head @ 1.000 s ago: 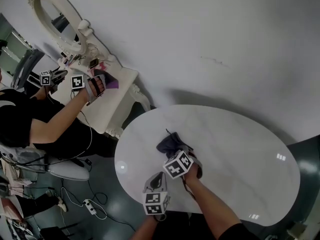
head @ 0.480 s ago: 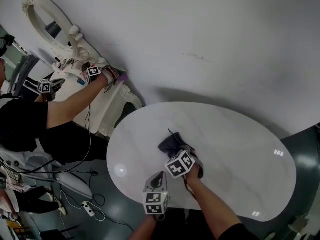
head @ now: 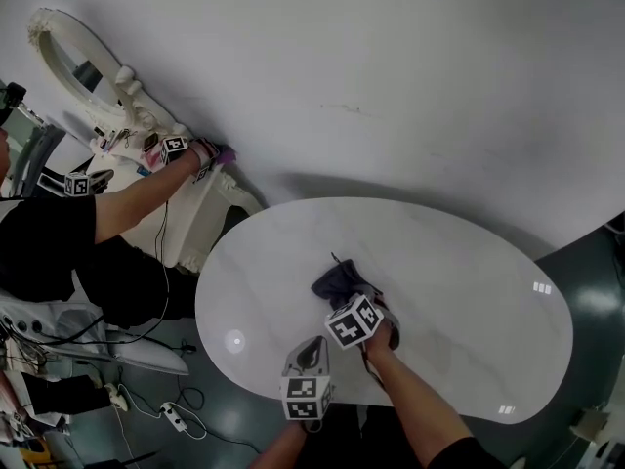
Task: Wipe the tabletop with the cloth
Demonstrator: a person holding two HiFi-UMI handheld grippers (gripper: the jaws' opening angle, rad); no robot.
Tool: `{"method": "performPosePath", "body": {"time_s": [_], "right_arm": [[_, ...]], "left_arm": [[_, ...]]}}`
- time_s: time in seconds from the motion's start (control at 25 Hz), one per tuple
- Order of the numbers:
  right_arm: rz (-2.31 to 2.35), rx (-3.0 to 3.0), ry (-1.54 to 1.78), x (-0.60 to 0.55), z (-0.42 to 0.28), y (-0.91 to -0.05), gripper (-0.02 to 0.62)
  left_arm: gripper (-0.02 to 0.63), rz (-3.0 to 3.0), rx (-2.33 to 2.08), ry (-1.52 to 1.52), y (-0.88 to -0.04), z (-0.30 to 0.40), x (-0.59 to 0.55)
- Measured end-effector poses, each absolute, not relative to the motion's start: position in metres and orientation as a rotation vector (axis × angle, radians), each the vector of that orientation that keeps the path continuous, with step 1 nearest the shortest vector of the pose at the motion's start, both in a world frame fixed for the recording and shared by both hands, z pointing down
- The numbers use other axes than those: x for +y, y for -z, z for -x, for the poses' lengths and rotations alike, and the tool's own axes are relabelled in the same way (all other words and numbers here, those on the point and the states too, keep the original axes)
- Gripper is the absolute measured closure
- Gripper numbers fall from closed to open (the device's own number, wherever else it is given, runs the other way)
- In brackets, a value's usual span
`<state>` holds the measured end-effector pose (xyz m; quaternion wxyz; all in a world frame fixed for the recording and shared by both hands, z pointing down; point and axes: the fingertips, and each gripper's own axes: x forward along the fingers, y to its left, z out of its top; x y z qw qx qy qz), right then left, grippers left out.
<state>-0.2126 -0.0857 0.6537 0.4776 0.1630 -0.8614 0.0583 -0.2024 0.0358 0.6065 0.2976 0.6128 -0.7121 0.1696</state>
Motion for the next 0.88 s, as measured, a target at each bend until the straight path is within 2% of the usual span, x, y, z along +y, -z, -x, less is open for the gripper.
{"method": "performPosePath", "body": {"time_s": [0.88], "right_arm": [[-0.570,-2.069,-0.238,-0.127,0.079,-0.654,0.556]], "left_arm": [[0.602,-1.815,-1.755,-0.527,-0.605,0.090,-0.001]]}}
